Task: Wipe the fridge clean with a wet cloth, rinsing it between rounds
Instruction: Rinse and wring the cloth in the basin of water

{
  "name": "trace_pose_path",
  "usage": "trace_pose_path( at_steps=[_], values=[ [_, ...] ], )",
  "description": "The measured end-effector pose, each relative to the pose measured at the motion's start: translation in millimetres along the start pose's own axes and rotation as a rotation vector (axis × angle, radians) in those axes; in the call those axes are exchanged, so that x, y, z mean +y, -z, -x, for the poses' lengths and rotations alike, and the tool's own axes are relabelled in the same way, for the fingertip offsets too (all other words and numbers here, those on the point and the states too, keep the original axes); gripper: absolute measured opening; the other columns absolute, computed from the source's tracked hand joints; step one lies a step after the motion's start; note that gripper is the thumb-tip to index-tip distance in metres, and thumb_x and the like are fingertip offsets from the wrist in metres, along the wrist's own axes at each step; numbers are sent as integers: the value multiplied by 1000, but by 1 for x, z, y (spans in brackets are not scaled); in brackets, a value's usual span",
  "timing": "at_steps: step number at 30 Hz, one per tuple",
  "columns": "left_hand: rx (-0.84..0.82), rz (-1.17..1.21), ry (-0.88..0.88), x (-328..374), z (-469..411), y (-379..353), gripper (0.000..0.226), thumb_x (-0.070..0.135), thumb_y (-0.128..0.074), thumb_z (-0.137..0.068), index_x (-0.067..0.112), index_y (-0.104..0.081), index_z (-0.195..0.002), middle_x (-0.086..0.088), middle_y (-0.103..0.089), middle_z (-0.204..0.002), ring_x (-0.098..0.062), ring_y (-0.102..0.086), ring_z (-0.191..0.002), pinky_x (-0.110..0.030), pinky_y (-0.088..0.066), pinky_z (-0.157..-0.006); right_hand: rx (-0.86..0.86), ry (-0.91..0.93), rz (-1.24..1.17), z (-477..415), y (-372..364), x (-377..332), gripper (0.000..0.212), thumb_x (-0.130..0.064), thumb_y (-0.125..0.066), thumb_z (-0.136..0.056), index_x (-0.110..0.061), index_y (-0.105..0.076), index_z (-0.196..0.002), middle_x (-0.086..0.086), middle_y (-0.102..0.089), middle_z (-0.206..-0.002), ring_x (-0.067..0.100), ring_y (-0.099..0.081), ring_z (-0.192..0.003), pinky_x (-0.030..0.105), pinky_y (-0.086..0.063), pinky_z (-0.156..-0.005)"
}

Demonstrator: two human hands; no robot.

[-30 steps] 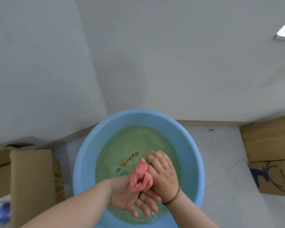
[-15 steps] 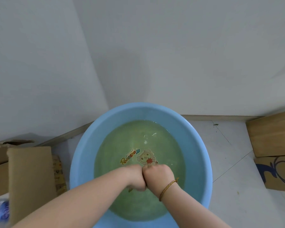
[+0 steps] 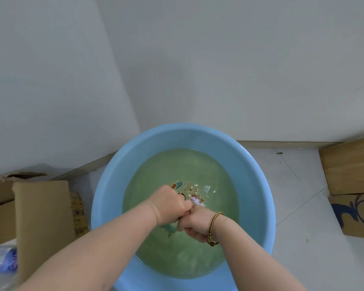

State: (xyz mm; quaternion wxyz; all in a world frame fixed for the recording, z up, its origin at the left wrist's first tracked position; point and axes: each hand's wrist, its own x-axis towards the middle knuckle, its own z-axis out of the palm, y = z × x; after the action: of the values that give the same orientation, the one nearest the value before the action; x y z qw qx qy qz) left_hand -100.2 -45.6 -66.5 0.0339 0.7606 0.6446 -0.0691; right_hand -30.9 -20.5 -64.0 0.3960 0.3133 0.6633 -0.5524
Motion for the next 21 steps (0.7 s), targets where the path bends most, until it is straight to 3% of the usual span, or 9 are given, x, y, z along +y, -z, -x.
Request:
trace_pose_path(
  at_steps=[1, 2, 3, 7, 10, 13, 16, 19, 21],
  values=[
    [-126, 29, 133, -14, 34, 4, 37, 35, -84, -19, 22, -60, -45, 5, -47, -31, -8, -43, -25, -9, -20, -32, -2, 4, -30, -1, -1, -1, 40, -3, -52, -81, -13, -38, -45, -8, -34, -28, 4, -26, -21, 7, -19, -31],
    [131, 129, 277, -15, 59, -20, 37, 33, -84, -20, 23, -64, -49, 5, -48, -33, -7, -44, -26, -10, -20, -31, 14, 4, -46, -1, -3, -3, 38, -4, -52, -82, -14, -37, -49, -6, -35, -33, 4, -26, -22, 9, -19, -31],
    [86, 252, 353, -10, 68, -16, 40, 31, -85, -22, 24, -69, -58, 6, -52, -38, -7, -47, -30, -12, -22, -31, 57, 13, -49, -2, -5, -4, 36, -6, -52, -83, -14, -37, -51, -3, -37, -40, 4, -28, -25, 12, -20, -31],
    [-86, 719, 719, -3, 84, -6, 52, 22, -61, -79, 27, -46, -129, 7, -54, -115, -10, -58, -86, -18, -41, -61, 297, 95, -15, 5, -13, 6, 35, -6, -52, -83, -17, -35, -54, -3, -36, -53, 8, -30, -45, 13, -25, -39],
    [119, 1254, 1057, -4, 102, -2, 38, 13, -59, -84, 20, -52, -121, 13, -53, -98, -4, -51, -76, -6, -39, -59, 456, 124, -61, 21, -17, 11, 26, -10, -53, -81, -22, -40, -63, -5, -43, -58, 9, -38, -51, 19, -32, -49],
    [230, 1721, 1088, 5, 98, 32, 29, 10, -60, -85, 20, -52, -111, 15, -56, -95, -4, -55, -87, -7, -46, -71, 526, 222, -104, 37, -26, 3, 22, -12, -56, -79, -27, -43, -72, -9, -47, -63, 7, -42, -55, 20, -36, -57],
    [438, 1794, 1106, 11, 93, 60, 31, 3, -60, -83, 17, -54, -111, 9, -60, -98, -11, -57, -95, -19, -48, -84, 514, 388, -193, 62, -31, -19, 24, -16, -62, -74, -31, -46, -84, -10, -53, -77, 3, -49, -66, 12, -41, -62],
    [620, 1819, 1125, 5, 97, 92, 23, -6, -59, -80, 15, -60, -90, 1, -64, -84, -10, -60, -79, -9, -48, -63, 529, 542, -225, 83, -32, -31, 42, -52, -56, -55, -36, -50, -93, -7, -58, -96, 9, -54, -92, 18, -44, -85],
    [656, 1774, 1058, 3, 99, 111, 20, -7, -61, -78, 13, -60, -80, 1, -61, -74, -10, -57, -70, -7, -46, -56, 657, 592, -217, 98, -29, -35, 38, -60, -50, -52, -39, -52, -84, -11, -57, -88, 7, -49, -87, 12, -39, -79]
  ],
)
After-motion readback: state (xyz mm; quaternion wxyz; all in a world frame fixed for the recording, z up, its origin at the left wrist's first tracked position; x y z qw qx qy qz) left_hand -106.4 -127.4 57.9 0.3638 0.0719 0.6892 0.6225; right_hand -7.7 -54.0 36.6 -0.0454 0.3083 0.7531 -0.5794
